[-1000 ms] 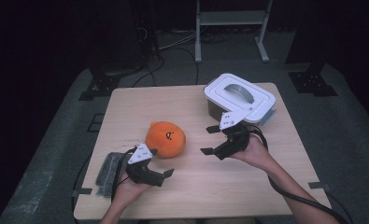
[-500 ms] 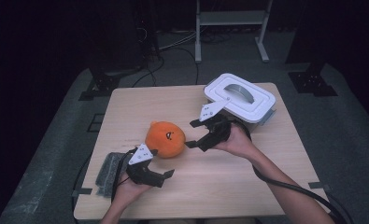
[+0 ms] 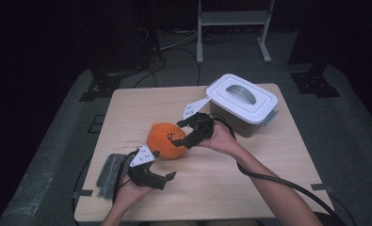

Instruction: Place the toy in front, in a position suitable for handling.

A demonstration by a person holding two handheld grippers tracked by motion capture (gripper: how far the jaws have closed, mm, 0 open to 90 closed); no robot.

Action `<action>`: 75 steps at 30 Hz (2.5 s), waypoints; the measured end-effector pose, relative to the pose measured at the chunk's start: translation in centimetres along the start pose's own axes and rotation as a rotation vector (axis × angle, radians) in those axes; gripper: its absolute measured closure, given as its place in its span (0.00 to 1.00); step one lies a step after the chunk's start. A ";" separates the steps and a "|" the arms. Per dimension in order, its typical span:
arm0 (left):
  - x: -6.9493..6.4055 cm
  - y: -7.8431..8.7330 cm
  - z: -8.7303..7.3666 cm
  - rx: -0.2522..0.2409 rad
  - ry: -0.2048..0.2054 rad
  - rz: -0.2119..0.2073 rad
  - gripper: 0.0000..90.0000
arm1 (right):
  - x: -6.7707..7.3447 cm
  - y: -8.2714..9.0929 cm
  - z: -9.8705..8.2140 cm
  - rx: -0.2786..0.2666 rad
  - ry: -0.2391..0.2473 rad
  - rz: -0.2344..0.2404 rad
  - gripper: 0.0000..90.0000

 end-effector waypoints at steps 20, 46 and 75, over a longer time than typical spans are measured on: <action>-0.1 0.2 0.1 -0.009 0.000 -0.003 0.02 | -1.5 -5.4 -0.7 0.059 -0.010 -0.026 0.33; 0.1 0.4 0.1 -0.020 0.008 -0.007 0.02 | -1.7 -5.2 -1.6 0.111 0.008 -0.080 0.82; 1.1 1.8 0.6 -0.061 0.009 0.041 0.02 | -1.5 7.4 -2.8 -0.010 -0.015 -0.092 0.82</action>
Point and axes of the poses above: each handheld gripper's, and its own axes: y roughly backward along the jaws, z roughly out of its top, x roughly to its left, the point moved 10 cm from there along -y, roughly forward along the jaws, and after that the axes turned 8 degrees about -z, right-handed, at the moved point
